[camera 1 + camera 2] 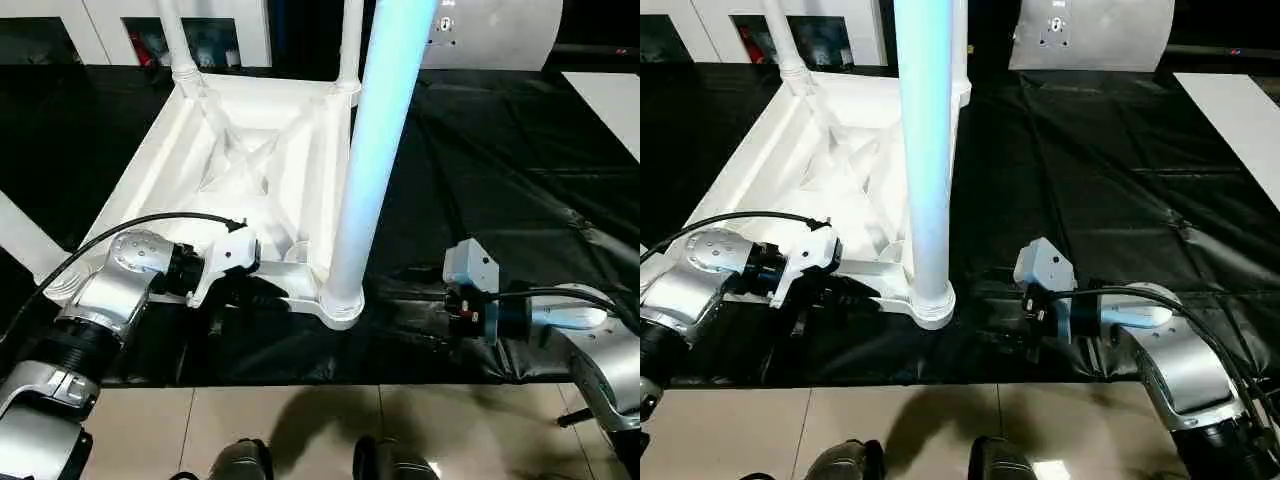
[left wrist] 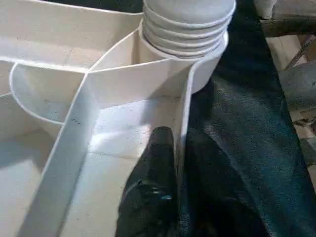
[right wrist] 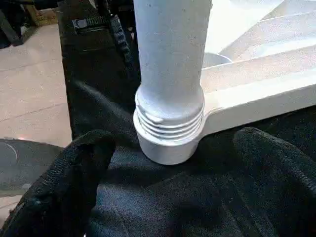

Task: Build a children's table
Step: Rotate leg to tighten

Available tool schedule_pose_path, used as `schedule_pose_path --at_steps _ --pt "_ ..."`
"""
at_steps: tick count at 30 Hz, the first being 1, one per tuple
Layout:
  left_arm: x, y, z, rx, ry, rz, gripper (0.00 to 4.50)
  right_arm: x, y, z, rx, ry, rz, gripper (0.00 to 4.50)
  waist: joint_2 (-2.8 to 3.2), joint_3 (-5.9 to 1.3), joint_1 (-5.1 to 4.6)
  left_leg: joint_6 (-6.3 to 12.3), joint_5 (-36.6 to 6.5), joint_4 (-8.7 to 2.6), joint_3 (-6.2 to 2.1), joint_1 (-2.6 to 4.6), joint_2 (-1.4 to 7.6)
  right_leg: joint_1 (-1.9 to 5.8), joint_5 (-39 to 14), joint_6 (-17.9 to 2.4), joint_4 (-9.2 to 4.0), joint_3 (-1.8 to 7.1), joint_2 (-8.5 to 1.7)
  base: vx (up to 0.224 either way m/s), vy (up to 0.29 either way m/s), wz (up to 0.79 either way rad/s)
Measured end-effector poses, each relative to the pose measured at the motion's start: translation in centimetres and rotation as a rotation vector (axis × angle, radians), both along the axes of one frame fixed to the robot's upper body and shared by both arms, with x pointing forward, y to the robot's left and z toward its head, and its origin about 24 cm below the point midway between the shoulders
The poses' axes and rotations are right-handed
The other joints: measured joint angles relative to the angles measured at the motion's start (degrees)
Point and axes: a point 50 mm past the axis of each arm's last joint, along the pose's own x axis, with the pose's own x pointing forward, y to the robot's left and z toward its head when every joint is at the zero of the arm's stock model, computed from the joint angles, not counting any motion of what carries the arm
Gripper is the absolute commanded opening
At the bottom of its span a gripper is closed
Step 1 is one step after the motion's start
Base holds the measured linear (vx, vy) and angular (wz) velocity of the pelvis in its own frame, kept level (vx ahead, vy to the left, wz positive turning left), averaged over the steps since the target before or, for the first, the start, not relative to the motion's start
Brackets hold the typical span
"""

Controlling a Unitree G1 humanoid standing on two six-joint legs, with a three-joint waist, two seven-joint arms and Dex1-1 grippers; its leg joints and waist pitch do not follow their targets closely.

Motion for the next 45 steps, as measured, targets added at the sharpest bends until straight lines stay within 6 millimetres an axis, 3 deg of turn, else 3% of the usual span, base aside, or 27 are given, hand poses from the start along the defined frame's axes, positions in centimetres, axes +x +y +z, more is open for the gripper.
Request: schedule_pose_path --at_steps 5,10,24,34,42,45 --pt "-0.1 -0.3 0.0 -0.004 0.006 -0.033 0.05 0.4 0.8 0.3 0.057 0.004 0.012 4.50 0.01 -0.01 -0.56 0.00 -0.01 0.00 0.00 0.00 0.00 -0.02 0.01 -0.01 -0.01 0.00 0.00 0.000 0.000 0.00" --pt "-0.2 -0.4 0.1 -0.006 0.015 -0.039 0.05 1.2 1.4 0.8 0.103 0.009 0.027 4.50 0.05 -0.03 -0.50 0.00 0.00 -0.04 0.00 -0.04 0.02 -0.07 0.00 -0.01 0.00 -0.02 0.01 0.000 0.000 0.00" --pt "-0.8 -1.4 0.2 -0.004 0.022 -0.107 0.00 3.5 2.2 0.0 0.116 0.144 0.186 3.26 0.05 -0.03 0.24 0.00 0.00 0.00 0.01 -0.24 0.01 -0.19 -0.01 -0.04 0.01 -0.03 -0.01 0.000 0.000 0.00" --pt "-0.9 -1.6 0.2 0.000 0.018 -0.112 0.00 3.4 2.8 -0.3 0.127 0.175 0.252 2.48 0.05 -0.03 0.67 0.00 0.00 -0.02 0.01 -0.29 0.01 -0.24 -0.01 -0.04 -0.02 -0.04 -0.01 0.000 0.000 0.00" --pt "-0.7 -2.6 0.0 -0.016 0.015 -0.070 0.00 2.9 2.3 -0.5 0.140 0.165 0.176 2.16 0.07 -0.03 1.03 0.00 0.00 -0.01 0.00 -0.20 -0.02 -0.13 -0.01 -0.03 -0.03 -0.04 -0.06 0.000 0.000 0.00" --pt "0.0 -3.4 -0.1 -0.031 0.002 0.035 0.00 3.2 2.3 -0.7 0.152 0.116 0.020 2.10 0.10 -0.01 0.70 -0.05 0.04 0.01 0.01 -0.04 -0.05 -0.03 -0.03 -0.01 -0.04 -0.02 -0.08 0.000 0.000 0.00"
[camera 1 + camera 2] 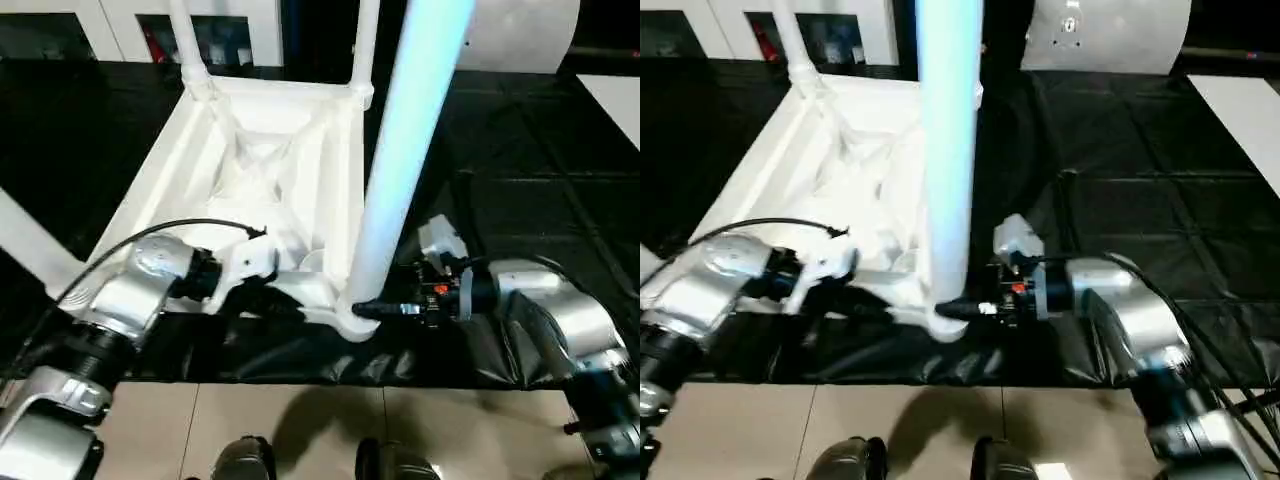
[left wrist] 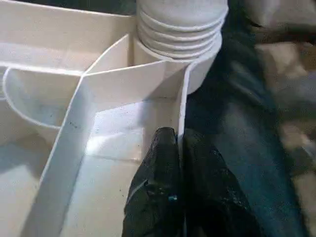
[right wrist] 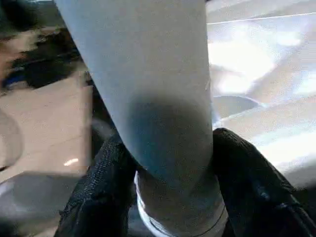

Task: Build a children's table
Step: Rotate leg to tighten

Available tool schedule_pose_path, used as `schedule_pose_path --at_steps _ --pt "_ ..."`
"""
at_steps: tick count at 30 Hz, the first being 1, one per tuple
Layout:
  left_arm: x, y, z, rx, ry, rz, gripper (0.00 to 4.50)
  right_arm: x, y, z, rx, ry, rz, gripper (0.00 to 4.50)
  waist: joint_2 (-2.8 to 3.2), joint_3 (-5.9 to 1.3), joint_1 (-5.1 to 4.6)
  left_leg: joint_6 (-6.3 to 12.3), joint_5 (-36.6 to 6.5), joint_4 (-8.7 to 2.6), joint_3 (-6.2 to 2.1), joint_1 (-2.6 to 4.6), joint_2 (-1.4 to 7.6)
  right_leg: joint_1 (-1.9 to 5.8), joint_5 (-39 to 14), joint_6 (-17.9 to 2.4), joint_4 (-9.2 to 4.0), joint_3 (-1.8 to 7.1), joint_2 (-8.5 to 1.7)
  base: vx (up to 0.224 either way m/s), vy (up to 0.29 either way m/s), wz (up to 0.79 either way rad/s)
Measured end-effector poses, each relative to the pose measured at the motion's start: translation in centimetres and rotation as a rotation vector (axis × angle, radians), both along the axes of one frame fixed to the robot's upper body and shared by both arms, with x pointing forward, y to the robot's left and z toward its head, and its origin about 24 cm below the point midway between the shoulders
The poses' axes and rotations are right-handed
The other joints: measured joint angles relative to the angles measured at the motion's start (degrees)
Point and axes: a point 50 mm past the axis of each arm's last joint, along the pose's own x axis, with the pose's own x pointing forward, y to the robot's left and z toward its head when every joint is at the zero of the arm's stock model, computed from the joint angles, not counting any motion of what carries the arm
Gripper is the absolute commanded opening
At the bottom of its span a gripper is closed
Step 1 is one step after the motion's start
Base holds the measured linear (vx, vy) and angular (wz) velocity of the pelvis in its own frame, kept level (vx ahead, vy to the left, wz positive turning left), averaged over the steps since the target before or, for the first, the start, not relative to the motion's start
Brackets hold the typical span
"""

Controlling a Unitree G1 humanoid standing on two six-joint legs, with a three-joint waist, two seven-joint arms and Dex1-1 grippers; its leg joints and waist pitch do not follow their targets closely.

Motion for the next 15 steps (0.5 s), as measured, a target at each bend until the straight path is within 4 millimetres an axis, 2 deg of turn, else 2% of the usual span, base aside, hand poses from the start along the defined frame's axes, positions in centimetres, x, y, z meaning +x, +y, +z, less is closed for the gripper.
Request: schedule_pose_path --at_steps 2,5,15 --pt "0.5 -0.5 -0.1 -0.020 -0.001 0.082 0.00 0.6 0.2 0.1 0.002 -0.027 -0.126 2.06 0.07 -0.03 -1.10 -0.07 0.04 -0.02 0.04 0.05 -0.02 -0.04 -0.10 0.18 -0.02 0.02 -0.01 0.000 0.000 0.00" --pt "1.3 -1.6 0.0 -0.035 -0.020 0.217 0.00 1.6 1.0 -0.1 0.047 -0.027 -0.354 2.02 0.10 -0.04 -1.95 -0.12 0.07 -0.14 0.03 0.17 0.00 -0.08 -0.12 0.22 0.01 0.01 0.06 0.000 0.000 0.00" --pt "2.9 -6.5 0.5 -0.059 -0.120 0.479 0.00 4.2 3.4 0.4 0.114 -0.043 -0.896 2.00 0.22 -0.08 -2.34 -0.18 0.08 -0.71 0.00 0.01 -0.06 -0.27 -0.17 0.30 -0.24 0.01 0.09 0.000 0.000 0.00"
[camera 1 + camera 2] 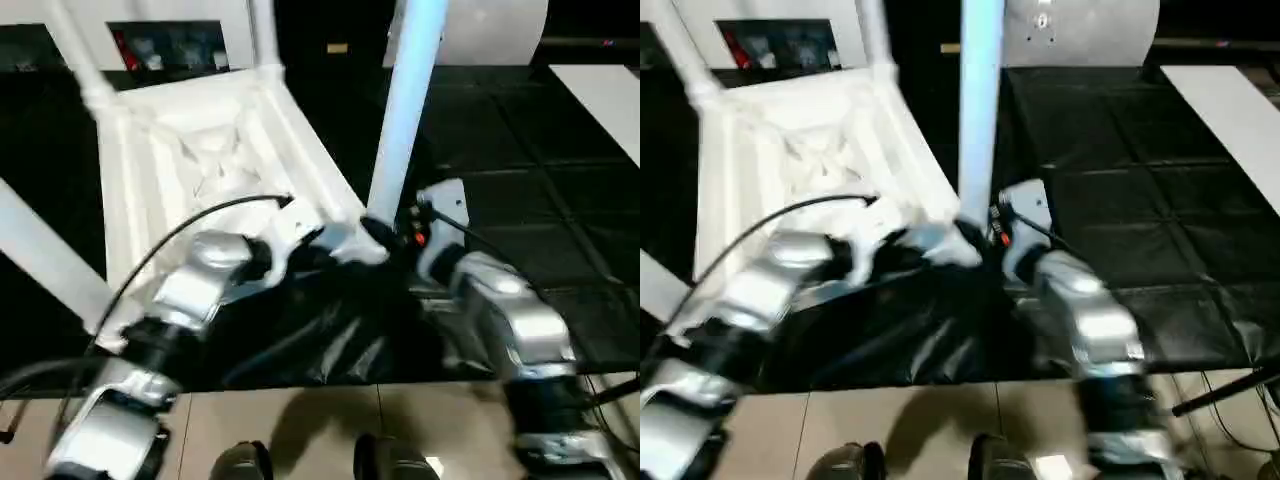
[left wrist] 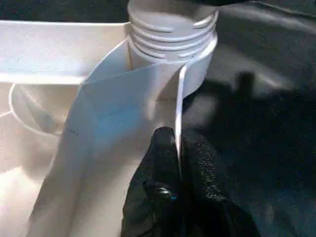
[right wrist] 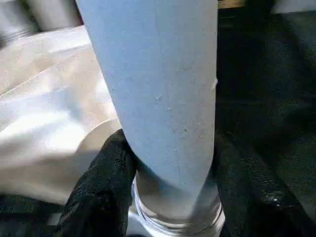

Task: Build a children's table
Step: Rotate leg to tighten

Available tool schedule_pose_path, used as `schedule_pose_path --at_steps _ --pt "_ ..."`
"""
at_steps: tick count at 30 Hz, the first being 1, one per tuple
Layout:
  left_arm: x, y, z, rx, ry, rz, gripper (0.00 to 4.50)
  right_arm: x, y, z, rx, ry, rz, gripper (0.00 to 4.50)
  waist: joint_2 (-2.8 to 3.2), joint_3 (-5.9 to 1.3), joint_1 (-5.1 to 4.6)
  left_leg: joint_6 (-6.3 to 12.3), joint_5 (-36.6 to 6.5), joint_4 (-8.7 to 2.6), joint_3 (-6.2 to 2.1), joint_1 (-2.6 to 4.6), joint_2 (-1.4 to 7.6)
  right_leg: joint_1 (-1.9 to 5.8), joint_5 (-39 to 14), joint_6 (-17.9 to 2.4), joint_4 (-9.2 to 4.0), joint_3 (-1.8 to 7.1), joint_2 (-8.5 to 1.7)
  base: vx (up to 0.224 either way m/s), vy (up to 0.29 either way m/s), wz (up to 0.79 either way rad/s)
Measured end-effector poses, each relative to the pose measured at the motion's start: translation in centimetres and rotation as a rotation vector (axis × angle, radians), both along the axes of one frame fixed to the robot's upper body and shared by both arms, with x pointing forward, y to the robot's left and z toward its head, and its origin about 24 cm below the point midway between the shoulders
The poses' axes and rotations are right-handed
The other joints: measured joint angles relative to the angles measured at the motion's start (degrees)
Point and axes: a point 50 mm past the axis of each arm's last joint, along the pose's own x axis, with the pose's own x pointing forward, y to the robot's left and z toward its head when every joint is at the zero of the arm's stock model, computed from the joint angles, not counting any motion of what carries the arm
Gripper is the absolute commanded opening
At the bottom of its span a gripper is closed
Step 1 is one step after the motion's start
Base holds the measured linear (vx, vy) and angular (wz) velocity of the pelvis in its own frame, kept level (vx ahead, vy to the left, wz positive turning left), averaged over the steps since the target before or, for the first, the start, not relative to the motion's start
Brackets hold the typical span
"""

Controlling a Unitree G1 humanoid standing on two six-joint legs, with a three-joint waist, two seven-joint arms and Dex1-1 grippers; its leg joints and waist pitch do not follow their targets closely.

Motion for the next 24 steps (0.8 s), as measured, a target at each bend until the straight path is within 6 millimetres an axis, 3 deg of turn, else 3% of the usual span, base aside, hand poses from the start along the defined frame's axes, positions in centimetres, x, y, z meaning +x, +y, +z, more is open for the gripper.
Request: schedule_pose_path --at_steps 1,6,12,15,18,21,24 --pt "0.0 -0.4 0.0 0.001 -0.009 0.008 0.00 0.1 -0.1 0.0 0.001 -0.002 -0.020 2.35 0.01 -0.01 0.03 0.00 0.00 -0.15 0.00 0.00 -0.02 0.05 0.10 -0.17 -0.19 -0.01 0.00 0.000 0.000 0.00" --pt "-0.2 -0.5 0.2 0.016 -0.027 -0.016 0.00 -0.4 -0.7 -0.2 0.035 -0.041 0.018 2.82 0.06 -0.04 0.19 0.04 0.01 -0.57 0.00 -0.06 -0.06 0.08 0.15 -0.24 -0.64 -0.06 0.01 0.000 0.000 0.00" --pt "-0.3 1.8 0.3 0.060 -0.059 -0.068 0.00 -1.8 -2.5 -1.0 -0.055 -0.061 0.283 3.38 0.24 0.07 -0.73 0.14 0.06 -0.67 0.00 -0.06 0.05 0.04 0.15 -0.24 -0.69 -0.08 0.15 0.000 0.000 0.00" --pt "-0.8 2.9 0.2 0.065 -0.056 -0.127 0.00 -1.9 -3.6 -0.8 -0.116 -0.069 0.384 3.51 0.26 0.08 -0.75 0.08 0.03 -0.74 -0.03 -0.02 0.11 0.01 0.14 -0.23 -0.68 -0.12 0.21 0.000 0.000 0.00" --pt "-1.7 3.8 0.1 0.065 -0.045 -0.232 0.00 -1.8 -5.3 -0.1 -0.146 -0.077 0.456 3.51 0.34 0.13 -0.41 0.13 0.06 -0.74 -0.03 -0.09 0.11 -0.01 0.12 -0.23 -0.72 -0.12 0.21 0.000 0.000 0.00" --pt "-2.2 4.6 0.1 0.077 -0.032 -0.329 0.00 -2.0 -5.6 1.1 -0.154 -0.106 0.632 3.51 0.35 0.15 0.12 0.22 0.11 -0.71 -0.03 -0.18 0.08 -0.05 0.12 -0.24 -0.75 -0.12 0.16 0.000 0.000 0.00" --pt "-2.6 5.3 0.1 0.084 -0.013 -0.407 0.00 -2.4 -6.2 2.0 -0.181 -0.111 0.770 3.51 0.32 0.15 1.28 0.33 0.17 -0.69 -0.02 -0.19 0.07 -0.01 0.11 -0.25 -0.79 -0.12 0.13 0.000 0.000 0.00"
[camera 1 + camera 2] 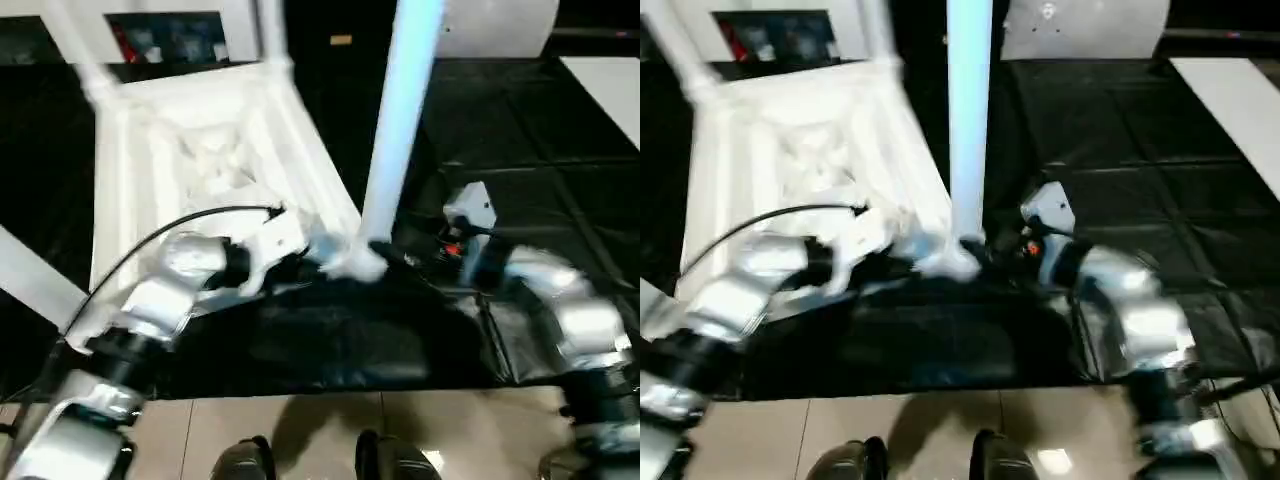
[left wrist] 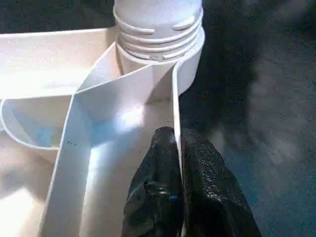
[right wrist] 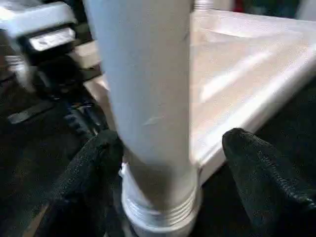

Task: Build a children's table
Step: Rotate leg to tighten

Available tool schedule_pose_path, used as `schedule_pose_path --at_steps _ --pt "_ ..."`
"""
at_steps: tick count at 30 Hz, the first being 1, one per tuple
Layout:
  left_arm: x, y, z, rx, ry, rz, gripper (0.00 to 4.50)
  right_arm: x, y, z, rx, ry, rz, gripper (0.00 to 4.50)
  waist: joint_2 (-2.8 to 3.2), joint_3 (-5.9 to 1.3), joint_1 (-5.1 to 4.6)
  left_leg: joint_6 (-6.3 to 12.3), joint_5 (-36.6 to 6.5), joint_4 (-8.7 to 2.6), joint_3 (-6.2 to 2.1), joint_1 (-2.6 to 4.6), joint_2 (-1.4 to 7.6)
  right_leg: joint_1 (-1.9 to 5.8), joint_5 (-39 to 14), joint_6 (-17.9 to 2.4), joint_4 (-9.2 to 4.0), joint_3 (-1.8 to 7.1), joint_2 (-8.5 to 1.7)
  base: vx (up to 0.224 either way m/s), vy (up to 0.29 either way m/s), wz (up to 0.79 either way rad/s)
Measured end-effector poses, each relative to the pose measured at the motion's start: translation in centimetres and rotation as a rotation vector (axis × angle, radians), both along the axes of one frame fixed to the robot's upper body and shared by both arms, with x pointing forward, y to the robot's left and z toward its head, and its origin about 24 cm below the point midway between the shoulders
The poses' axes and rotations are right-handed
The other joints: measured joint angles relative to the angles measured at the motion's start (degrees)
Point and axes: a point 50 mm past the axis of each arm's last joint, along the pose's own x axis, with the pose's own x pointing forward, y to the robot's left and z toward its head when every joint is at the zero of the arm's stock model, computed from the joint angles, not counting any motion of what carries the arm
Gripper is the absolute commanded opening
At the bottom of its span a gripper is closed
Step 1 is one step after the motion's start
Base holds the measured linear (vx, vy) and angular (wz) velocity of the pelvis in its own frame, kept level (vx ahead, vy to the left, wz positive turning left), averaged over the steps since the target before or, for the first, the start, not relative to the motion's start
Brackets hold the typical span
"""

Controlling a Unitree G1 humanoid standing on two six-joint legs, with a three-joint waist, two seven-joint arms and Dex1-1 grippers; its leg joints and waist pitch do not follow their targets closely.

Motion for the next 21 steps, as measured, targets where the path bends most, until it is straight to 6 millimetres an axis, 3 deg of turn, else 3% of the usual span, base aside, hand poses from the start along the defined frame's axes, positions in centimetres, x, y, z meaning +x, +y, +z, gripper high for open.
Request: schedule_pose_path --at_steps 6,13,21 --pt "-0.3 0.8 0.2 0.048 0.015 -0.114 0.00 -0.7 0.1 -0.8 -0.086 0.064 0.221 3.14 -0.02 0.00 0.81 0.00 0.00 0.06 0.01 -0.02 0.00 0.00 0.00 0.00 0.03 0.00 -0.02 0.000 0.000 0.00" --pt "-0.6 0.8 0.2 0.070 0.018 -0.198 0.00 0.1 0.9 -0.5 -0.112 0.065 0.322 2.47 -0.08 -0.02 1.39 0.00 0.00 0.10 0.01 -0.04 0.01 -0.01 0.00 -0.01 0.07 -0.02 -0.02 0.000 0.000 0.00" --pt "-0.6 0.8 0.1 0.071 0.017 -0.208 0.00 0.2 1.2 -1.0 -0.097 0.084 0.346 1.96 -0.09 -0.01 1.28 0.01 0.00 0.12 0.01 -0.06 0.02 -0.03 0.00 -0.01 0.10 -0.02 -0.03 0.000 0.000 0.00"
